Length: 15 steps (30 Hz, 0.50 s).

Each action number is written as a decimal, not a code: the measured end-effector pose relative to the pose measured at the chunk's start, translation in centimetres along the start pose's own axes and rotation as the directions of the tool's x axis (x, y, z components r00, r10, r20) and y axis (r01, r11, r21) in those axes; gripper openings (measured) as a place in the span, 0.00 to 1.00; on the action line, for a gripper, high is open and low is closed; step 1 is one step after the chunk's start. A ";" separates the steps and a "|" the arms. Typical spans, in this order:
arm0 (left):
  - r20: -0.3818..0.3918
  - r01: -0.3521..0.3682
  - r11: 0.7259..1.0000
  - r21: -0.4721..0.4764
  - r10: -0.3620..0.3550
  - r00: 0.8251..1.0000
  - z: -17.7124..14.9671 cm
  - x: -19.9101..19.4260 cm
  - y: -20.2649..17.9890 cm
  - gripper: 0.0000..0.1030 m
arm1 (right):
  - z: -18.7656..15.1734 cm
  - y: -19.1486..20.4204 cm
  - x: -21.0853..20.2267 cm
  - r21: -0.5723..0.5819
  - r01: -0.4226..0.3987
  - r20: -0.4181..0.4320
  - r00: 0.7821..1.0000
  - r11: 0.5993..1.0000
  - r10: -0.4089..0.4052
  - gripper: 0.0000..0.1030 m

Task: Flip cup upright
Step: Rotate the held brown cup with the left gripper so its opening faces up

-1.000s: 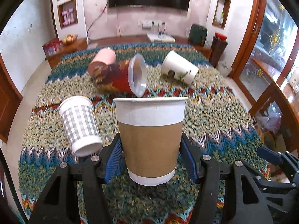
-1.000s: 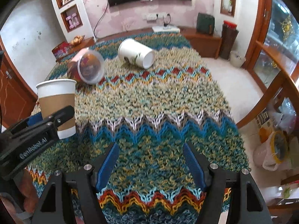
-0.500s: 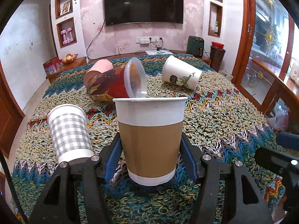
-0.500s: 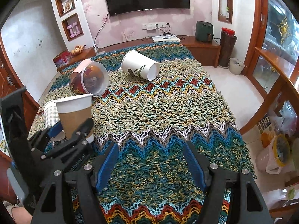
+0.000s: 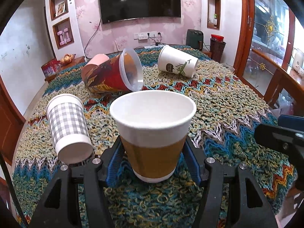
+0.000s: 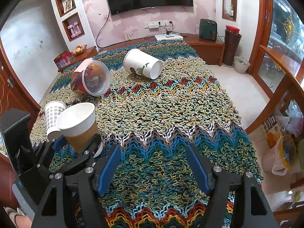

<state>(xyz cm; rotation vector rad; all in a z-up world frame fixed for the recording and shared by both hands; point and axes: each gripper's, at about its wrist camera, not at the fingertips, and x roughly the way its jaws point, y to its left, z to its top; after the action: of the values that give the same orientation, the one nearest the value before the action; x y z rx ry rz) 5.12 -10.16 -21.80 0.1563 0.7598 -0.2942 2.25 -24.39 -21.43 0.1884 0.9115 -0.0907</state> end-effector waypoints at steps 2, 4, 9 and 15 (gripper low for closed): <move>-0.012 0.011 1.000 -0.003 -0.011 1.000 -0.2 -0.2 0.1 0.62 | 0.0 0.0 -0.1 -0.001 -0.001 0.001 1.000 1.000 0.001 0.70; -0.018 0.015 1.000 0.005 -0.015 1.000 -0.6 -0.3 -0.1 0.62 | 0.0 0.1 -0.1 -0.003 -0.003 0.002 1.000 1.000 0.003 0.70; -0.016 0.021 0.999 0.034 -0.021 1.000 -1.4 -0.8 -0.8 0.62 | -0.1 0.3 -0.5 -0.009 -0.005 0.010 1.000 1.000 0.005 0.70; -0.013 0.028 0.999 0.035 -0.028 1.000 -1.8 -1.4 -0.9 0.63 | -0.3 0.5 -1.0 -0.011 -0.004 0.016 1.000 1.000 0.004 0.70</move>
<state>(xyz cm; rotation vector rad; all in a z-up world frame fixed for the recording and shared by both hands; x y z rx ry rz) 2.72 -10.29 -22.15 0.1811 0.7697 -0.3336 1.53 -23.85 -20.76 0.1788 0.8955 -0.0830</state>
